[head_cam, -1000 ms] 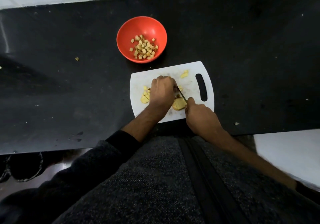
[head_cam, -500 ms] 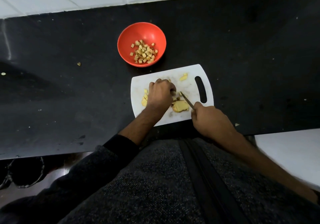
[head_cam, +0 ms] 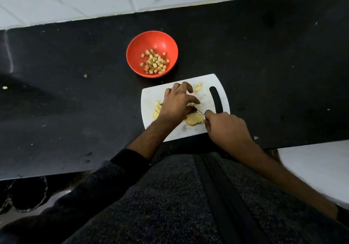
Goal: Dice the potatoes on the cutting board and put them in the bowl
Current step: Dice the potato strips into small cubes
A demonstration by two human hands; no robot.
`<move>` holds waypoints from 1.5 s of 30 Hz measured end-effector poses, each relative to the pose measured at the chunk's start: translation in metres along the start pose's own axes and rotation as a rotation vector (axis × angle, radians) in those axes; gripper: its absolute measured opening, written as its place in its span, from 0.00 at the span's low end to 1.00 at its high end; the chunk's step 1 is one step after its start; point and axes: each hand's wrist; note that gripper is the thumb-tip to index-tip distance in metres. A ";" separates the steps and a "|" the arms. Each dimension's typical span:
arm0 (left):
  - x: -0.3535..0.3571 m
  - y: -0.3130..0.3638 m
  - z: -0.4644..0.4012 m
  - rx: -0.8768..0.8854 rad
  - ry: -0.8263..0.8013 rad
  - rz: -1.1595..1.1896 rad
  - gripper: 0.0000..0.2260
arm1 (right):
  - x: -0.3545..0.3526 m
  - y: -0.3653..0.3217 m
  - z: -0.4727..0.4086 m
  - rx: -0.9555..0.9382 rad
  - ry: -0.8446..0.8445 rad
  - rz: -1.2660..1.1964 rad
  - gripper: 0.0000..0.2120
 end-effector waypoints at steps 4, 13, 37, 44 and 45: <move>0.002 -0.008 0.000 -0.116 -0.021 0.040 0.09 | -0.026 -0.006 0.012 -0.005 -0.012 -0.003 0.07; 0.002 -0.025 0.002 -0.205 -0.047 0.241 0.10 | -0.023 0.010 -0.022 0.092 0.044 -0.105 0.07; 0.013 -0.050 0.029 -0.499 0.046 0.509 0.07 | 0.041 0.011 -0.080 -0.228 0.179 -0.359 0.17; 0.016 -0.042 0.026 -0.384 0.011 0.407 0.11 | 0.030 0.009 -0.090 -0.183 0.094 -0.500 0.14; 0.016 -0.042 0.026 -0.368 -0.001 0.377 0.10 | 0.027 0.008 -0.090 -0.188 0.096 -0.506 0.15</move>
Point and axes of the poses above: each hand's wrist, its own z-axis away from the middle knuckle, its own x-axis out of the palm, y = z × x, and after that the axes turned 15 degrees about -z, right-handed
